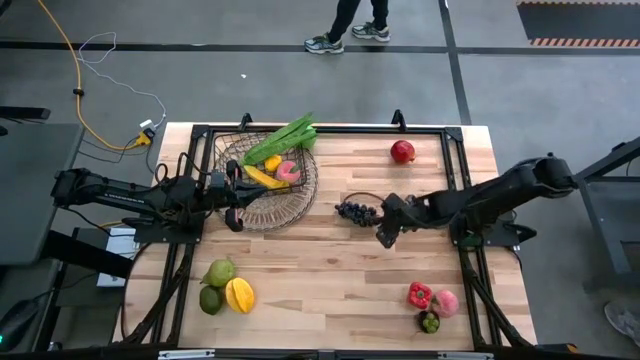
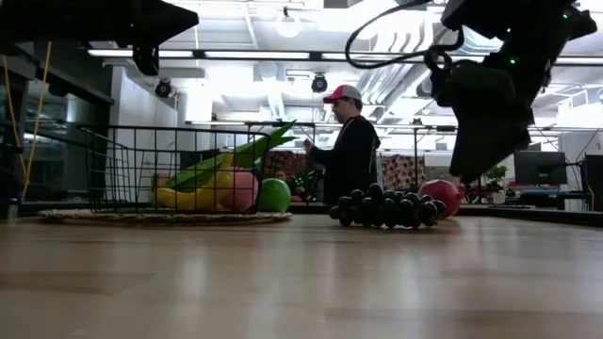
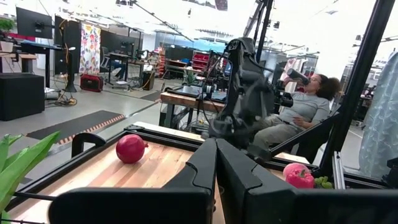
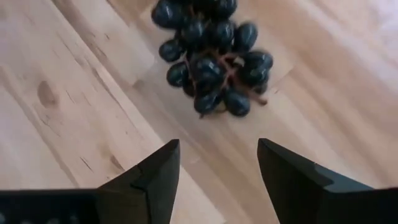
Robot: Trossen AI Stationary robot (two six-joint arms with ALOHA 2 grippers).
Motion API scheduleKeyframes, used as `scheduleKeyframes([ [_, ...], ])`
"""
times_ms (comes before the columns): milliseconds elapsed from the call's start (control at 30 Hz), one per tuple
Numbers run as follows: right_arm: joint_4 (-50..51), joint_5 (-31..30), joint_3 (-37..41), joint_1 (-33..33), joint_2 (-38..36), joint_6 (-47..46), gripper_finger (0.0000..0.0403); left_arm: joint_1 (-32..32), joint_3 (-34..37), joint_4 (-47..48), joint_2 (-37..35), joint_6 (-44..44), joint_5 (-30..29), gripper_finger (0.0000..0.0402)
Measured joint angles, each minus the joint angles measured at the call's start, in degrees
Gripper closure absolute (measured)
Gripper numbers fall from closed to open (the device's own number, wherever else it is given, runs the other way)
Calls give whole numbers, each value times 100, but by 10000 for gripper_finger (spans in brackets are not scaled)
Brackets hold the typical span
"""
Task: Build produce basket
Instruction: Put the black grapes into the wire basket
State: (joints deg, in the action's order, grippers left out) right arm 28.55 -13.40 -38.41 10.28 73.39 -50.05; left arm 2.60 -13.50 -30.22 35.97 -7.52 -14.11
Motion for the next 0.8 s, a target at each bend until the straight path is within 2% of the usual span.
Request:
scheduleKeyframes([
  [333, -552, -611, 0, 482, 1326, -975, 197, 0, 0, 1, -1, -85, 0, 402],
  [600, -1381, -1090, -2, 542, 1836, -1190, 197, -1, 2, 0, -1, -85, 0, 401],
  [800, -1472, -1543, -8, 539, 1973, -1349, 197, 1, 0, 0, -1, -87, 2, 401],
])
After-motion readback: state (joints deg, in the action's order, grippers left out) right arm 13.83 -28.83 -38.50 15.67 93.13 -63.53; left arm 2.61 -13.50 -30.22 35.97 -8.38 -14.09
